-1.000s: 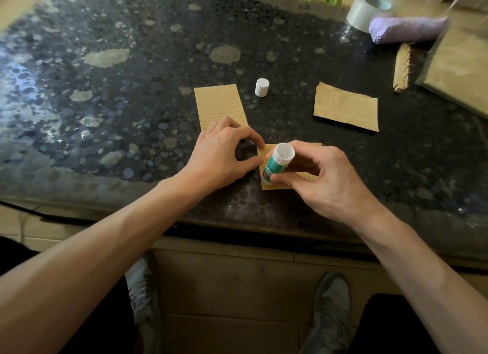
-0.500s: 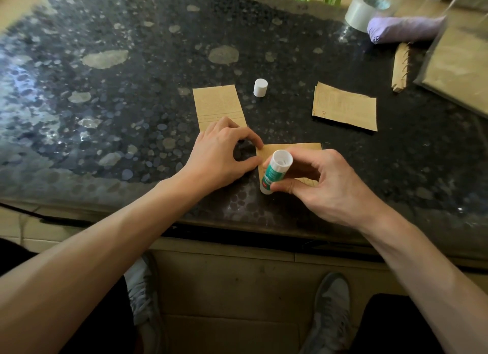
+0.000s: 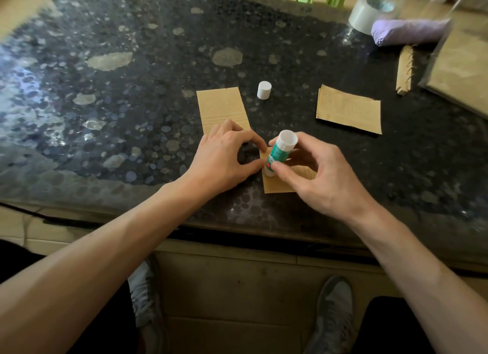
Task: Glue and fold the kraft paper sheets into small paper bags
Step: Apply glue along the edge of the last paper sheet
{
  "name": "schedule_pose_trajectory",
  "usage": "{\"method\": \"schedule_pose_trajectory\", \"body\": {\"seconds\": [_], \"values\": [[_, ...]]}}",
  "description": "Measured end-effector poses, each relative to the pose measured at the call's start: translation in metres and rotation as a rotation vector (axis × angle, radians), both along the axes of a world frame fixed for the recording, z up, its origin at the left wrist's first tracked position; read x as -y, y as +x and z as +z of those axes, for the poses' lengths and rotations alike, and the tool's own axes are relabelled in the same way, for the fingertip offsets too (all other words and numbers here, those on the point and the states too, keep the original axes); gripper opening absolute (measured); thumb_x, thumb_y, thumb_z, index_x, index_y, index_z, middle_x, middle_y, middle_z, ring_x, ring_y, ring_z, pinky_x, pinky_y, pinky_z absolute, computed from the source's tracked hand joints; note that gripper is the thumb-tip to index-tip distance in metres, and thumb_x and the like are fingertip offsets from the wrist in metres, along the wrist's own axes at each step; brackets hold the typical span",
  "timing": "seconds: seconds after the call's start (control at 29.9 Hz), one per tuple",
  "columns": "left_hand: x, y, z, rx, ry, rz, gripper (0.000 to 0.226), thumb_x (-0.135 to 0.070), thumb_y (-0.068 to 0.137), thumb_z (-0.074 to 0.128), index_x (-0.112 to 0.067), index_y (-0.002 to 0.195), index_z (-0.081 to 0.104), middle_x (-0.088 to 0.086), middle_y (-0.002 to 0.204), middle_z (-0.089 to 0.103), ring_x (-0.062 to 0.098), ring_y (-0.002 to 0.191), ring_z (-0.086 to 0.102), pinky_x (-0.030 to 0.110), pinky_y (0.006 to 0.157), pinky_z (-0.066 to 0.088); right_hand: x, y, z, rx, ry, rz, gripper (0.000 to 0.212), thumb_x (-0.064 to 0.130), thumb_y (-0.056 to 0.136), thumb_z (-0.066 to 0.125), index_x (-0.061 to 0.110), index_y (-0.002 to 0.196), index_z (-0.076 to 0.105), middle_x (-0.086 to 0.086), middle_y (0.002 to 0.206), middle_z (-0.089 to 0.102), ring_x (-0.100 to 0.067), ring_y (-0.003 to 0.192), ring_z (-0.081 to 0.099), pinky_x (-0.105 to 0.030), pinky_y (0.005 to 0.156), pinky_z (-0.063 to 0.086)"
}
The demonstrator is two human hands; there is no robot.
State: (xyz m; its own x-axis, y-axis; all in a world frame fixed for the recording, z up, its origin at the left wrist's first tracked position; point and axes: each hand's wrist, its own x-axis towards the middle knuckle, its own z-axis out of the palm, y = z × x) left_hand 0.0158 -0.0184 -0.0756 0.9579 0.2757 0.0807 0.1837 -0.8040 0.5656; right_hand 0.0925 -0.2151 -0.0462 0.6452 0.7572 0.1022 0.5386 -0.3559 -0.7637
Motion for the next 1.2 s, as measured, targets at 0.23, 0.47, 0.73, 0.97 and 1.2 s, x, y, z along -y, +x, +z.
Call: {"method": "schedule_pose_trajectory", "body": {"seconds": [0.23, 0.47, 0.73, 0.97, 1.2], "values": [[0.0, 0.001, 0.002, -0.032, 0.013, -0.005, 0.033, -0.051, 0.086, 0.073, -0.042, 0.117, 0.066, -0.005, 0.117, 0.051, 0.019, 0.118, 0.049, 0.042, 0.1, 0.043, -0.003, -0.001, -0.005, 0.084, 0.006, -0.083, 0.042, 0.049, 0.085, 0.077, 0.025, 0.12, 0.072, 0.017, 0.11, 0.071, 0.002, 0.105, 0.064, -0.018, 0.088, 0.054], [0.001, 0.0, 0.004, -0.029, 0.009, -0.005, 0.033, -0.051, 0.086, 0.072, -0.041, 0.117, 0.066, -0.007, 0.113, 0.049, 0.018, 0.116, 0.049, 0.041, 0.099, 0.042, 0.001, -0.001, -0.002, 0.083, -0.025, -0.051, 0.032, 0.038, 0.09, 0.079, 0.033, 0.12, 0.068, 0.024, 0.109, 0.069, 0.004, 0.106, 0.065, -0.024, 0.094, 0.056], [0.001, -0.001, 0.004, -0.025, 0.002, -0.007, 0.033, -0.05, 0.085, 0.073, -0.041, 0.116, 0.066, -0.006, 0.113, 0.05, 0.019, 0.117, 0.05, 0.043, 0.1, 0.043, 0.003, -0.001, -0.001, 0.089, -0.055, -0.04, 0.034, 0.046, 0.086, 0.078, 0.037, 0.118, 0.068, 0.022, 0.111, 0.07, 0.003, 0.108, 0.065, -0.023, 0.095, 0.054], [0.0, 0.0, 0.003, -0.025, 0.005, -0.007, 0.033, -0.05, 0.086, 0.073, -0.041, 0.117, 0.067, -0.008, 0.112, 0.048, 0.019, 0.118, 0.049, 0.04, 0.099, 0.04, 0.005, -0.002, 0.001, 0.074, -0.041, -0.042, 0.041, 0.056, 0.081, 0.076, 0.033, 0.114, 0.072, 0.022, 0.108, 0.072, 0.003, 0.104, 0.067, -0.025, 0.091, 0.057], [0.0, 0.0, 0.001, -0.012, 0.001, -0.005, 0.032, -0.052, 0.085, 0.073, -0.043, 0.115, 0.067, -0.006, 0.113, 0.052, 0.019, 0.117, 0.051, 0.043, 0.099, 0.044, 0.009, -0.003, 0.005, 0.014, -0.032, 0.037, 0.039, 0.048, 0.081, 0.077, 0.027, 0.114, 0.074, 0.02, 0.107, 0.074, 0.005, 0.103, 0.068, -0.013, 0.091, 0.052]]}}
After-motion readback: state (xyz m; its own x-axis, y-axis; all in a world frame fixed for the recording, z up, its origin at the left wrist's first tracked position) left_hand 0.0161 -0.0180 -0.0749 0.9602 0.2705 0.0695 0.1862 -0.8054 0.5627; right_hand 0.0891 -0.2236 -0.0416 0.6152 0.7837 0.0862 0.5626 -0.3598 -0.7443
